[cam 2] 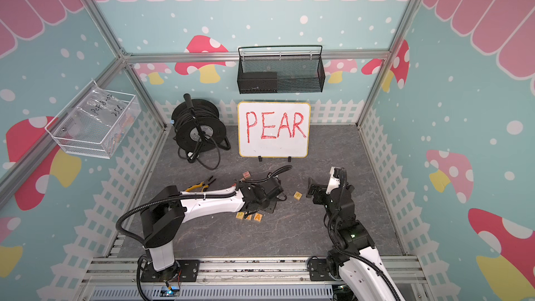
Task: Spell the uppercase word “pear” with letter blocks
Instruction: Place the letter block at the center of the board.
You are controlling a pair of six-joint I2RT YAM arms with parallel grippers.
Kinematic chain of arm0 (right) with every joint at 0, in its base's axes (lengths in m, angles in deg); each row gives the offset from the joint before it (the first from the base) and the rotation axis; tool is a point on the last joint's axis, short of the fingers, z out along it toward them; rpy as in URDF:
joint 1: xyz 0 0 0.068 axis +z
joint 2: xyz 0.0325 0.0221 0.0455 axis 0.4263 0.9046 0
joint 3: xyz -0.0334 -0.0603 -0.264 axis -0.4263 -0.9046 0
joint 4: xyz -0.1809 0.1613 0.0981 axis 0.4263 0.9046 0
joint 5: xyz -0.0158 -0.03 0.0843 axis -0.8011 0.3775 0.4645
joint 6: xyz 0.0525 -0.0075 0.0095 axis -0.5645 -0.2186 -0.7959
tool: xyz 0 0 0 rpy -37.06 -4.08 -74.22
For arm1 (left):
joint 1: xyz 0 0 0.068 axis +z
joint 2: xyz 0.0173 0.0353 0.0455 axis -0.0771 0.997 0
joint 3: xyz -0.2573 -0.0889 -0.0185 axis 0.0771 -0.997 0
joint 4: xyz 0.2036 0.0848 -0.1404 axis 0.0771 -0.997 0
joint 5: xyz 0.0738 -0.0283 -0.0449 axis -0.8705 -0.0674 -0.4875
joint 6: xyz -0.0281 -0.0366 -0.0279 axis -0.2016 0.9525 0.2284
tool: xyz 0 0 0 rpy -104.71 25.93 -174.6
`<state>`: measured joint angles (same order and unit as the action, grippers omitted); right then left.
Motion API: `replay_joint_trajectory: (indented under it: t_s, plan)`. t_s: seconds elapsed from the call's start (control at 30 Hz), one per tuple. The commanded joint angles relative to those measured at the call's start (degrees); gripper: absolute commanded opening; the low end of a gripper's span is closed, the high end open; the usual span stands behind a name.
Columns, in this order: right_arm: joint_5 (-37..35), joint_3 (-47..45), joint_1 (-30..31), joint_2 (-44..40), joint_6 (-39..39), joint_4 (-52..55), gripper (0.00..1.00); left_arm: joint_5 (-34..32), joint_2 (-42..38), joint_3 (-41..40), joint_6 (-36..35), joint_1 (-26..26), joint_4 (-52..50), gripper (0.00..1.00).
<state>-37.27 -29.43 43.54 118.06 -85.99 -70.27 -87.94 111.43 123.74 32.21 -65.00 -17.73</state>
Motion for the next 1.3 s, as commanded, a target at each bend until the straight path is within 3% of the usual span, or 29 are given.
replay_joint_trajectory:
  t_s: [0.0,0.47,1.27]
  plan:
    - [1.5,-0.3,-0.1,0.8,0.6,-2.7,1.00,0.2,-2.5,-2.1,4.6,-0.9,0.5,0.29]
    - [2.8,0.0,-0.1,2.4,0.6,-3.8,0.99,1.2,-4.0,-6.0,8.7,-4.2,0.8,0.29]
    - [1.6,0.0,-0.1,2.4,1.0,-3.6,0.99,3.7,-1.8,-6.2,9.7,-4.3,-0.5,0.29]
